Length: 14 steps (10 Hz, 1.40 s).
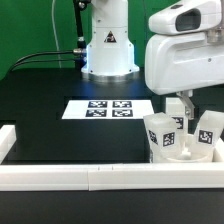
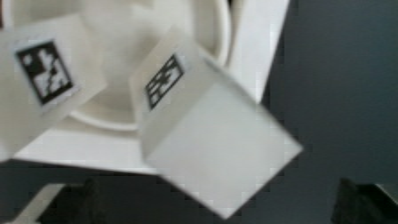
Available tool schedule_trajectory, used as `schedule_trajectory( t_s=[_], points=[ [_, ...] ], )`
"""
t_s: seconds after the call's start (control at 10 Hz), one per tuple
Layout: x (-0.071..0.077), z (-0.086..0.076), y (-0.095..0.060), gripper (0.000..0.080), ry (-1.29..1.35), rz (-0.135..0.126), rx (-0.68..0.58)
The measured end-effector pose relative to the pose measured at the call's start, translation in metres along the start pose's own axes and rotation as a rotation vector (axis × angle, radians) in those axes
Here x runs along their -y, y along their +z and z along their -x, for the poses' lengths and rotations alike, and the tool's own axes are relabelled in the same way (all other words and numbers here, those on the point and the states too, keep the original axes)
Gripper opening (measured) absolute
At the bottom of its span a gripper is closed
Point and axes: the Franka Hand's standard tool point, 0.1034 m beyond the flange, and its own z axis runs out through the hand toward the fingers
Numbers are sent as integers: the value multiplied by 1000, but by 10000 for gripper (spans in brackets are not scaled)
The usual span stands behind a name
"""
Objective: Assemble stool
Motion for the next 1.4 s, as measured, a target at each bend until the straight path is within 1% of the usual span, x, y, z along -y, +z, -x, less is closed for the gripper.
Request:
schedule_trajectory(
  t_s=[0.1,0.2,0.3,0.4,0.5,0.6,0.7,0.8,0.9,1.0,1.1,1.2,1.3,1.4],
  points=[
    [-1,0,0,649,-68,9,3],
    [-3,0,0,649,-117,13,5],
    [-2,1,0,649,-250,31,17],
    [5,2,2,649,-435,56,43],
    [13,5,4,649,-558,61,77],
    [18,9,10,649,-658,63,122],
    [17,10,16,649,-728,63,147],
    [6,8,18,649,-783,60,153],
    [0,7,22,649,-749,63,152],
    [2,8,26,649,-733,63,153],
    [1,8,25,649,-717,65,153],
    [0,8,26,527,-699,66,153],
    [0,8,26,388,-658,69,151],
    [0,8,26,333,-589,74,149]
  ],
)
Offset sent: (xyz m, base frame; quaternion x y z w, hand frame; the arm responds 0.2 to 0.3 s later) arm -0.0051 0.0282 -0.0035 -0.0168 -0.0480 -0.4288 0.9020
